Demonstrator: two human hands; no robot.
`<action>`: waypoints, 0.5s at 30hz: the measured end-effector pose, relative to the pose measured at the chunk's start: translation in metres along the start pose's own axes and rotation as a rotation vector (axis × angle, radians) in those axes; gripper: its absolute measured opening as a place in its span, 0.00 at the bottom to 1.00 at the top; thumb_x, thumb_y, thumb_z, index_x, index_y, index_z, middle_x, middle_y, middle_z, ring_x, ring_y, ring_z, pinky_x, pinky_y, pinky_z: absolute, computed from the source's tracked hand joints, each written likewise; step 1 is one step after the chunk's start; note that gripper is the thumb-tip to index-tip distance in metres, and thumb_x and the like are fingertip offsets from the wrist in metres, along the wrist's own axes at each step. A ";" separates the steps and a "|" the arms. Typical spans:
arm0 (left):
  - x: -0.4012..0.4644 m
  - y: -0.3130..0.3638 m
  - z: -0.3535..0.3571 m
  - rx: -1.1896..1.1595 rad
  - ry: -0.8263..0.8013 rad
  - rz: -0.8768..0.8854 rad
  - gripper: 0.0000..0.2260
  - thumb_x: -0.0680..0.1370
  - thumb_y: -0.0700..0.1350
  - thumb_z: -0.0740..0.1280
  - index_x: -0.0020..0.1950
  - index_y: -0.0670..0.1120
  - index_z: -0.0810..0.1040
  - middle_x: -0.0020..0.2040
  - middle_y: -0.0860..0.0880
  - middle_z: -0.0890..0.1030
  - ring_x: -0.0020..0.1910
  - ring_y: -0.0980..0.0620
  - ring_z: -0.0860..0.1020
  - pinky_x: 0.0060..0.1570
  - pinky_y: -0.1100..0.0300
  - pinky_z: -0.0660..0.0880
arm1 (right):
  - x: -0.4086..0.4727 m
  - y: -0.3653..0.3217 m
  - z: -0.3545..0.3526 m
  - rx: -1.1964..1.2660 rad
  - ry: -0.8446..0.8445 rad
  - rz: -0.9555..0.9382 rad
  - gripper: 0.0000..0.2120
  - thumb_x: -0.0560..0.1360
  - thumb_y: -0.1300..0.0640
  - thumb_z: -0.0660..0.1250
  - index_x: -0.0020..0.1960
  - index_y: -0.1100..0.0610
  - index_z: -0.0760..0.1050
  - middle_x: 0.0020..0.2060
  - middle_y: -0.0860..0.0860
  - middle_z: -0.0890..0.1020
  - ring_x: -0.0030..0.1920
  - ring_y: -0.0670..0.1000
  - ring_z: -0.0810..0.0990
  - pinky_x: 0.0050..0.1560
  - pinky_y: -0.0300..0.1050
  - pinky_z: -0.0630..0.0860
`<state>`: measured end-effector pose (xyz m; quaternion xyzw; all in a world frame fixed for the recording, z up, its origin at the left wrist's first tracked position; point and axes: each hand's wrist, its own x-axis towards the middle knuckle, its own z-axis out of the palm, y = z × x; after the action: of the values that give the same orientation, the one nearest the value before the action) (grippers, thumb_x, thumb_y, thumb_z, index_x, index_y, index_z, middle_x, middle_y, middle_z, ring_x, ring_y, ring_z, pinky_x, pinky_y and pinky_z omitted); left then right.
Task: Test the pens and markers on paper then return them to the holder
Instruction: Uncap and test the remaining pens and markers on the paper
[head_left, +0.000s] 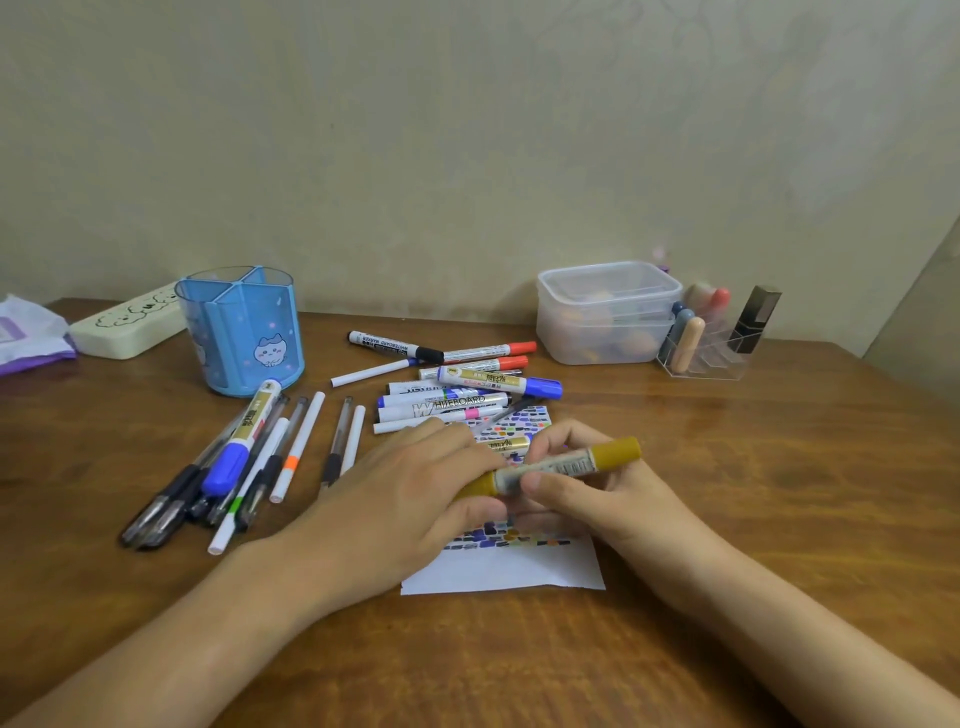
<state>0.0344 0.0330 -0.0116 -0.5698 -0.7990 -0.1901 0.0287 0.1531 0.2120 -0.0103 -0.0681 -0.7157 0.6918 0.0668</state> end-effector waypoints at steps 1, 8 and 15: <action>0.000 0.002 0.001 -0.007 0.005 -0.005 0.15 0.82 0.57 0.57 0.68 0.60 0.70 0.54 0.62 0.71 0.55 0.61 0.67 0.53 0.65 0.67 | 0.000 0.000 0.001 -0.010 -0.001 0.004 0.12 0.74 0.55 0.75 0.51 0.58 0.75 0.50 0.59 0.86 0.52 0.62 0.86 0.53 0.54 0.83; -0.004 0.012 0.002 -0.140 0.023 -0.004 0.11 0.83 0.51 0.55 0.63 0.53 0.71 0.52 0.57 0.72 0.54 0.56 0.70 0.52 0.61 0.67 | 0.001 0.000 0.007 -0.191 0.047 -0.096 0.10 0.77 0.47 0.69 0.44 0.54 0.76 0.37 0.48 0.83 0.36 0.52 0.83 0.35 0.43 0.77; -0.002 0.012 -0.002 -0.071 -0.047 -0.040 0.14 0.81 0.62 0.50 0.55 0.56 0.69 0.46 0.58 0.74 0.47 0.56 0.72 0.46 0.57 0.71 | -0.001 -0.003 0.009 -0.223 -0.011 -0.071 0.13 0.81 0.49 0.65 0.41 0.55 0.77 0.36 0.52 0.83 0.38 0.51 0.82 0.38 0.40 0.76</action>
<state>0.0458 0.0339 -0.0071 -0.5587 -0.8034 -0.2054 -0.0144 0.1526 0.2028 -0.0079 -0.0460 -0.7906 0.6054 0.0794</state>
